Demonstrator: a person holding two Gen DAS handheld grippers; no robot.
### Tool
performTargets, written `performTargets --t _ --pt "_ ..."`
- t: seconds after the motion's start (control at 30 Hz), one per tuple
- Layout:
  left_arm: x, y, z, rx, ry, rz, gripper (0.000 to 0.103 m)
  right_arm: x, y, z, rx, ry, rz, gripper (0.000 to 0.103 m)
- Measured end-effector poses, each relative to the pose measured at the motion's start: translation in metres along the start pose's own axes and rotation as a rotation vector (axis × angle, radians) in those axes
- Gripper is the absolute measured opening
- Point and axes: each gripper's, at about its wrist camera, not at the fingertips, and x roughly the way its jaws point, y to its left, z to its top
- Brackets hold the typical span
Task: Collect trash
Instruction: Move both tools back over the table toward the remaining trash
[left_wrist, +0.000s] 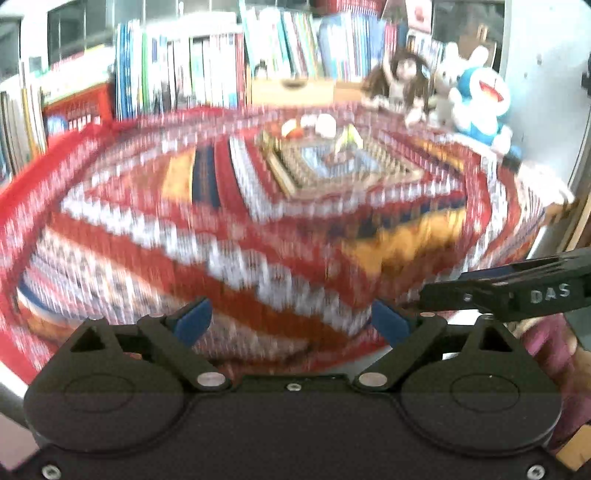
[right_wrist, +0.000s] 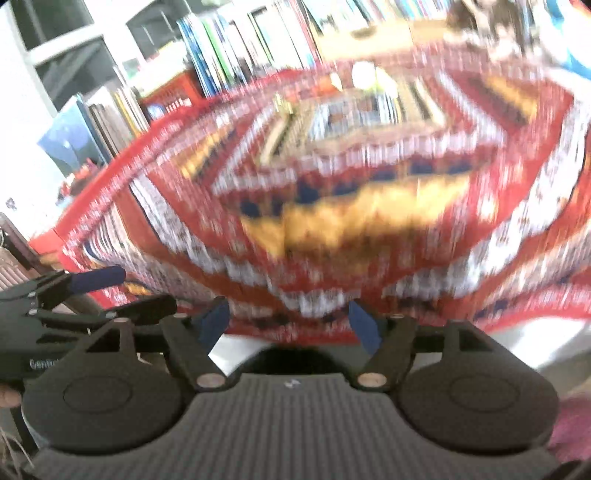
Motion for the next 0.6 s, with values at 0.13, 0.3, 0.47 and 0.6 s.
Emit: performTargets --t 0.13,0.3,0.47,0.6 --pt "-0.003 0.003 0.038 0.024 -0.067 0.036 0.098 -0.019 0.002 0.034 -0.053 -0.083 -0.026 0.085" --pt "0.005 0.006 0.086 0.027 -0.119 0.053 0.099 -0.028 -0.008 0.075 -0.063 -0.145 -0.054 0.086" --pt "0.027 0.018 0.129 -0.026 -0.161 0.049 0.099 -0.028 -0.019 0.116 -0.07 -0.196 -0.08 0.086" --pt "0.059 0.03 0.147 -0.099 -0.202 0.035 0.099 -0.021 -0.03 0.146 -0.07 -0.236 -0.108 0.086"
